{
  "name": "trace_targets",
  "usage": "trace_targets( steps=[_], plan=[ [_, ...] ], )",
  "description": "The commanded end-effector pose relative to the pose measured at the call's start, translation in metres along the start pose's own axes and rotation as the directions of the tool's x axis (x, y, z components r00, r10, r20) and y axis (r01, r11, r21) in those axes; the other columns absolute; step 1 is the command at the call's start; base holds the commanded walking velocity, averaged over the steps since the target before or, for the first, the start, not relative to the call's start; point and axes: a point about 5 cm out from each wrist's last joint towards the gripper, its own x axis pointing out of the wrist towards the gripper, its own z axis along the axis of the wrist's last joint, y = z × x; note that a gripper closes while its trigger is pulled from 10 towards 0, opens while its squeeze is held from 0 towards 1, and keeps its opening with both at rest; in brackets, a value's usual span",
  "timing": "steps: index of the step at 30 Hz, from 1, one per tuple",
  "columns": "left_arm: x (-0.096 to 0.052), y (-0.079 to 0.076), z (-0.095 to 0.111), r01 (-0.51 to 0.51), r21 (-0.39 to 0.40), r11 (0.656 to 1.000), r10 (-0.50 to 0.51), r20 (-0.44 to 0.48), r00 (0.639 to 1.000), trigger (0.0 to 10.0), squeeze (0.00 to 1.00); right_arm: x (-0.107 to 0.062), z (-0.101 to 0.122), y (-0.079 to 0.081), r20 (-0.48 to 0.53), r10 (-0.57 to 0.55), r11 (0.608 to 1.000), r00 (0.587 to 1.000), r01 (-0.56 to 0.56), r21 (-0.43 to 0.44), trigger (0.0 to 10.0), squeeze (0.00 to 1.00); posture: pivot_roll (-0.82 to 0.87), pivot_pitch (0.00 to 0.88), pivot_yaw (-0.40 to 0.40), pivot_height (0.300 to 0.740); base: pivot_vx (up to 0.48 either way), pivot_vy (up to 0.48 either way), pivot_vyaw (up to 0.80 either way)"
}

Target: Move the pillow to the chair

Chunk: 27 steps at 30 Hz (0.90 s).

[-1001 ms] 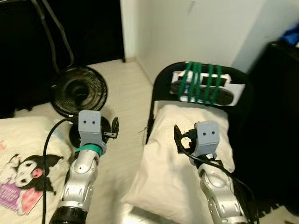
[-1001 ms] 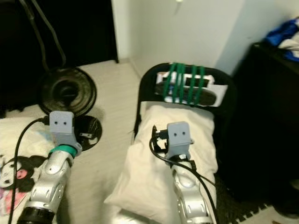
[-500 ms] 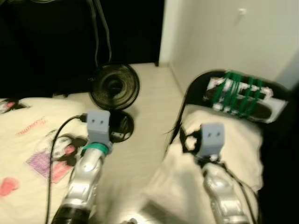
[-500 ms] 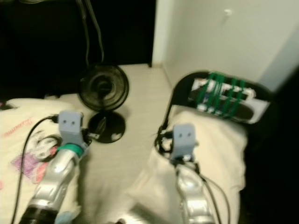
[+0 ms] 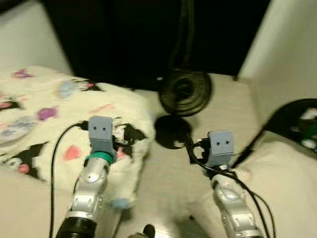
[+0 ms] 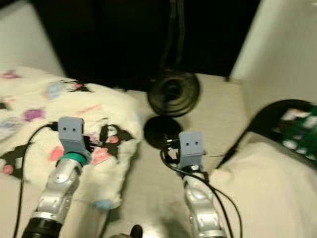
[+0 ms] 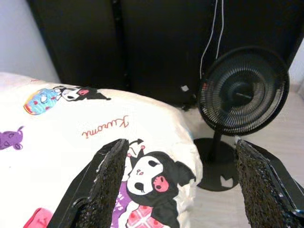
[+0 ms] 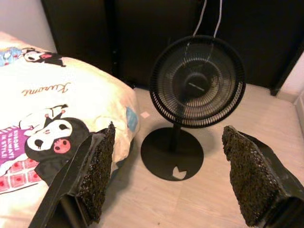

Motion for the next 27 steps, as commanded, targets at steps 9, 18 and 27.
trace_targets(
  steps=[9, 18, 27],
  plan=[
    [-0.0013, -0.0028, -0.0079, 0.027, 0.016, 0.999, -0.027, -0.041, 0.999, 10.0, 0.00, -0.0017, -0.0045, -0.0001, -0.015, -0.010, 1.000, 1.000, 0.010, 0.012, 10.0, 0.00, 0.00, 0.016, 0.058, 0.740, 0.000, 0.000, 0.80],
    [-0.0038, 0.0005, -0.0089, 0.033, 0.028, 0.999, -0.031, -0.049, 0.998, 10.0, 0.00, -0.0019, -0.0061, 0.0021, -0.022, -0.012, 1.000, 1.000, 0.013, 0.026, 10.0, 0.00, 0.02, 0.030, 0.060, 0.740, 0.000, 0.000, 0.80],
    [-0.0042, 0.0015, -0.0085, 0.033, 0.032, 0.999, -0.031, -0.051, 0.998, 10.0, 0.00, -0.0018, -0.0072, 0.0026, -0.023, -0.012, 0.999, 1.000, 0.013, 0.031, 10.0, 0.00, 0.03, 0.034, 0.064, 0.740, 0.000, 0.000, 0.80]
  ],
)
